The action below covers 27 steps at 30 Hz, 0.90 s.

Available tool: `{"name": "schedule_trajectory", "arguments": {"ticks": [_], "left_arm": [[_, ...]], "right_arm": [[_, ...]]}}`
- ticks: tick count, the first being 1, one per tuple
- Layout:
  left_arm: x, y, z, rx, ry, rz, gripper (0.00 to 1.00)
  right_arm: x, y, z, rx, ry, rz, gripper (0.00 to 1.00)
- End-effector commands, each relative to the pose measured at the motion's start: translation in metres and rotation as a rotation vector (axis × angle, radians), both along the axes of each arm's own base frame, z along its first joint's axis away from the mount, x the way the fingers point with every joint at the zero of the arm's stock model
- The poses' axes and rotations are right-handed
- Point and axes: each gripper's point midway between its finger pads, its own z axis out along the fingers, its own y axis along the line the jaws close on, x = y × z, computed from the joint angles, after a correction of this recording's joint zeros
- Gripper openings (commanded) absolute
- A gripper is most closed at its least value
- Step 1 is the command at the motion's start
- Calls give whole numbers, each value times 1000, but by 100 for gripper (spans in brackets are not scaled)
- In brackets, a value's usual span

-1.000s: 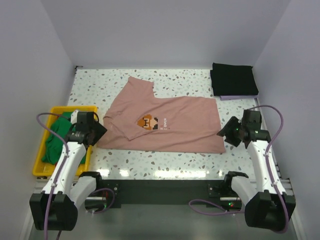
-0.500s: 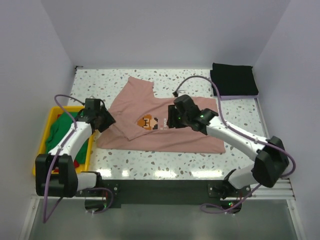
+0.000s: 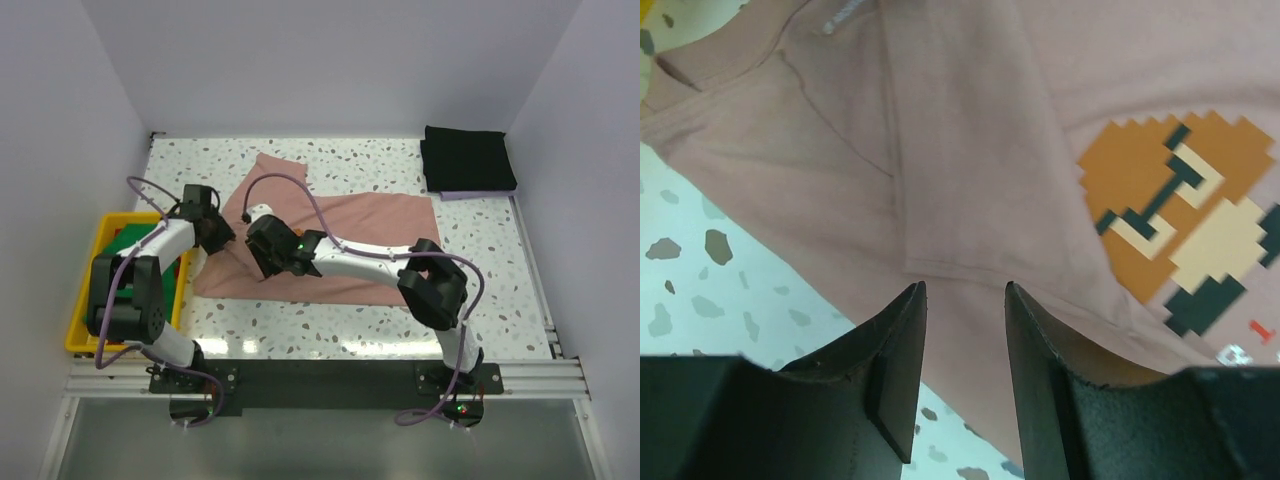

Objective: Fold and stack the t-shirts
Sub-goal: Fold the tshirt

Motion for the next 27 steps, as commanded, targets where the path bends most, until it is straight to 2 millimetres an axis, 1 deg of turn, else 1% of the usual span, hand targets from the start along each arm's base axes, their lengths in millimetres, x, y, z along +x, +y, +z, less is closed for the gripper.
{"name": "schedule_trajectory", "arguments": {"ticks": [1, 2, 4, 5, 7, 8, 10, 11, 14, 15, 20, 22, 24, 26, 27], "left_arm": [[28, 4, 11, 28, -67, 5, 45], [29, 4, 10, 31, -66, 9, 44], [31, 7, 11, 44, -68, 17, 44], [31, 8, 9, 49, -62, 19, 44], [31, 10, 7, 58, -50, 21, 44], [31, 10, 6, 58, -45, 23, 43], [31, 11, 3, 61, -39, 25, 43], [31, 11, 3, 61, -42, 28, 43], [31, 11, 0, 59, -36, 28, 43], [31, 12, 0, 60, -34, 30, 43], [33, 12, -2, 59, -30, 29, 43], [33, 12, -3, 57, -26, 29, 43], [33, 11, -3, 54, -26, 26, 43], [34, 10, -3, 50, -26, 23, 42], [36, 10, -2, 48, -31, 24, 42]], "right_arm": [[11, 28, 19, 22, -105, 35, 41], [8, 31, 15, 13, -102, 45, 41], [7, 39, 13, 16, -102, 59, 41], [6, 40, 2, 1, -93, 64, 41], [5, 45, -2, -2, -95, 76, 41], [4, 47, -9, -11, -91, 82, 41], [5, 50, -11, -17, -100, 87, 42], [4, 51, -17, -28, -95, 93, 42], [4, 53, -22, -32, -100, 96, 43], [3, 54, -26, -39, -98, 98, 43], [0, 56, -34, -69, -104, 103, 43], [1, 55, -39, -80, -99, 100, 40], [2, 54, -40, -85, -100, 93, 36], [4, 51, -40, -96, -110, 76, 31], [5, 50, -39, -99, -113, 72, 27]]}}
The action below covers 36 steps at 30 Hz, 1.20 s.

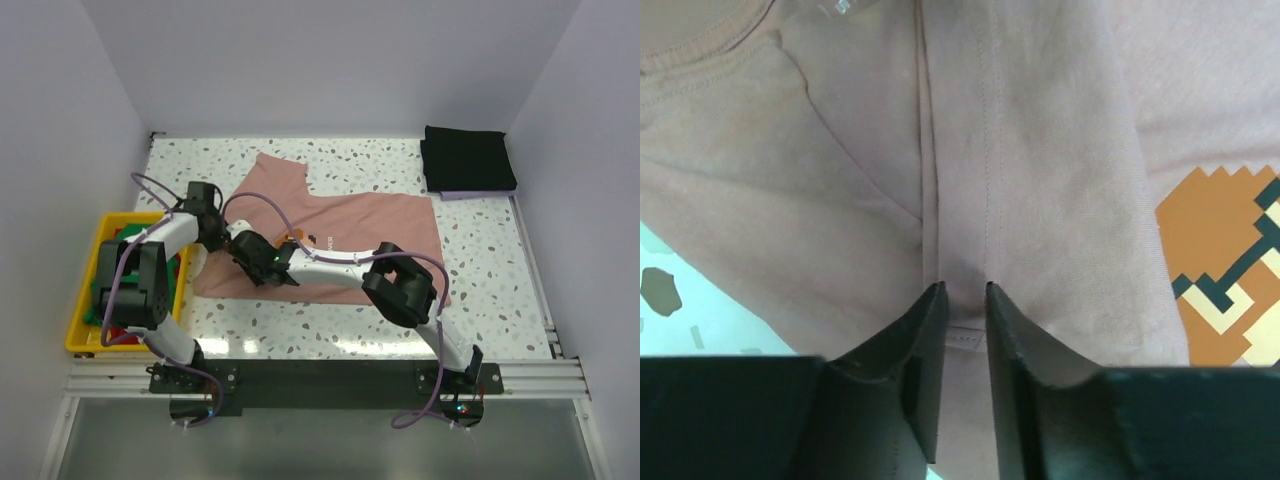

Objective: Fold and stack the t-shirts
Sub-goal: Fold the tshirt

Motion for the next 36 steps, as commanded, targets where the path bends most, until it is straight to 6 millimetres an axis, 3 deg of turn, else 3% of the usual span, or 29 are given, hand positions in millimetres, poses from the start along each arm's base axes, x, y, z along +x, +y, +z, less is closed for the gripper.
{"name": "schedule_trajectory", "arguments": {"ticks": [1, 13, 20, 30, 36], "left_arm": [[22, 2, 16, 6, -71, -4, 40], [34, -3, 25, -13, -100, -29, 21], [42, -5, 43, -15, -137, -50, 24], [43, -7, 61, -34, -174, -81, 30], [43, -8, 67, -28, -185, -96, 33]], "right_arm": [[11, 8, 19, 24, -72, -33, 25], [32, 0, 40, 29, -117, -70, 1], [51, -10, 50, 61, -106, -101, 0], [103, -49, 63, 137, -68, -202, 0], [124, -65, 68, 154, -70, -245, 0]]}}
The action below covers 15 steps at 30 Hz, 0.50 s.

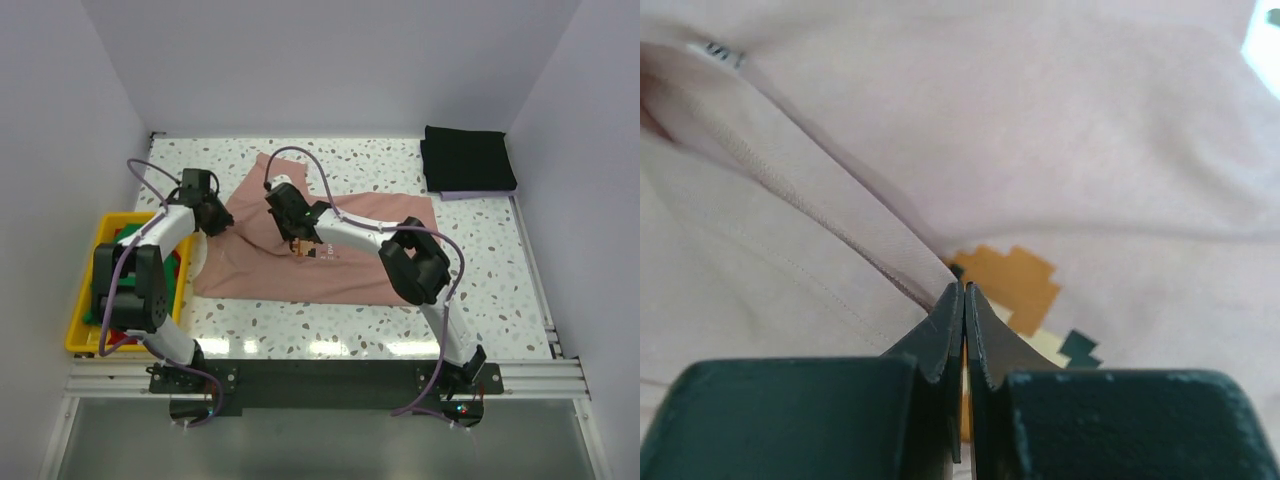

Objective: Fold and stack the t-shirts
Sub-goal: Fold the tshirt

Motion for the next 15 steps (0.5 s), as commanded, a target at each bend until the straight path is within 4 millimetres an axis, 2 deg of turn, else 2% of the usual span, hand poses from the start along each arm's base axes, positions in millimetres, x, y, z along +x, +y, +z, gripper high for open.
{"name": "schedule_trajectory", "arguments": {"ticks": [1, 7, 15], "left_arm": [[14, 1, 30, 8, -84, -30, 33], [12, -3, 31, -5, -84, -55, 33], [9, -6, 26, -14, -72, -69, 33]], "right_arm": [[18, 0, 53, 113, -69, -26, 0], [35, -13, 56, 124, -76, -61, 0], [39, -23, 52, 101, -81, -91, 0]]}}
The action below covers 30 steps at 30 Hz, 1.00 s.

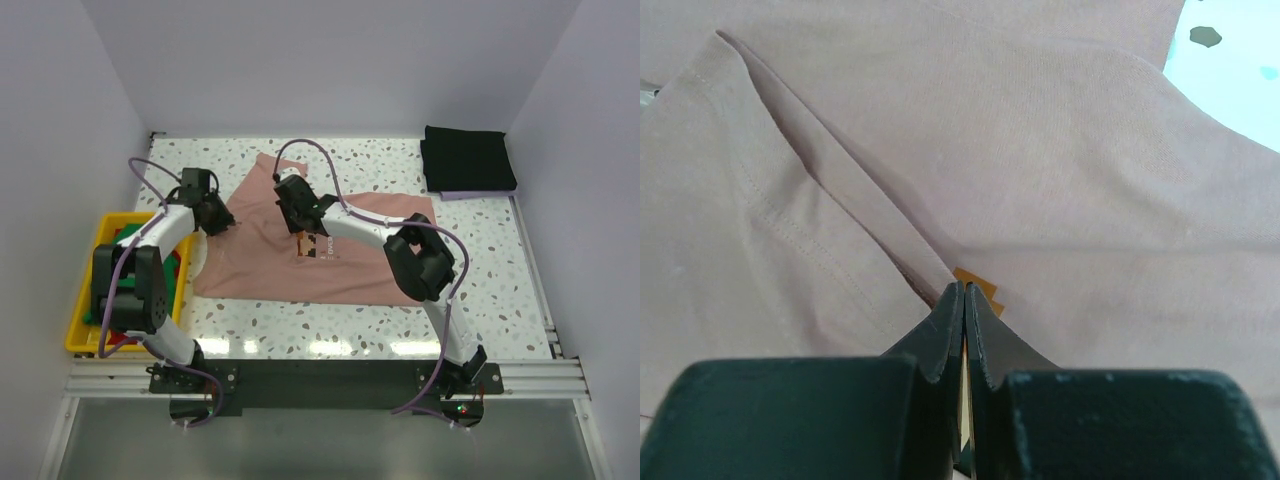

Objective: Fold and stack the t-shirts
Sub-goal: Fold the tshirt

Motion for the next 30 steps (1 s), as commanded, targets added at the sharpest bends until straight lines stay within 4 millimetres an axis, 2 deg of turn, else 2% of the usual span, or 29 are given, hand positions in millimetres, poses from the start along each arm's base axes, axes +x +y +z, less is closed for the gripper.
{"name": "schedule_trajectory", "arguments": {"ticks": [1, 4, 7, 11, 12, 14, 15, 17, 19, 21, 22, 23, 24, 25, 26, 27, 28, 29, 30], "left_arm": [[10, -1, 20, -3, -67, -32, 33], [9, -3, 17, -12, -60, -43, 33], [8, -4, 15, -13, -58, -49, 33], [10, -9, 15, -32, -66, -70, 33], [11, -11, 16, -46, -67, -80, 33], [16, -15, 18, -59, -81, -96, 33], [18, -18, 18, -70, -83, -107, 33], [28, -20, 24, -80, -100, -114, 33], [38, -22, 29, -83, -121, -123, 35], [58, -21, 37, -73, -161, -131, 38], [74, -20, 51, -54, -206, -144, 39], [83, -19, 45, -40, -202, -154, 40], [91, -19, 47, -27, -212, -163, 40], [107, -15, 62, 2, -252, -171, 41], [115, -15, 55, 15, -248, -184, 43], [124, -15, 58, 28, -267, -196, 45], [139, -13, 72, 54, -324, -213, 47], [147, -13, 64, 65, -321, -223, 49], [158, -15, 68, 72, -357, -241, 52]], "right_arm": [[13, -2, 45, 76, -78, -42, 0], [16, -7, 47, 81, -82, -60, 6], [23, -15, 47, 70, -82, -87, 17], [31, -32, 56, 79, -86, -127, 32], [33, -36, 65, 100, -89, -134, 34], [29, -40, 66, 112, -73, -129, 36], [27, -41, 77, 132, -82, -123, 37], [22, -44, 76, 129, -71, -125, 40], [19, -52, 81, 120, -71, -143, 41], [18, -66, 78, 108, -64, -172, 44], [18, -72, 87, 122, -76, -185, 44], [16, -78, 81, 130, -52, -194, 45], [22, -91, 82, 142, -48, -220, 45], [24, -98, 82, 149, -37, -231, 45], [22, -102, 83, 170, -24, -228, 45], [28, -114, 83, 186, -15, -251, 45], [30, -118, 85, 204, -11, -254, 45], [28, -119, 86, 232, 9, -246, 45], [35, -128, 87, 248, 8, -264, 45]]}}
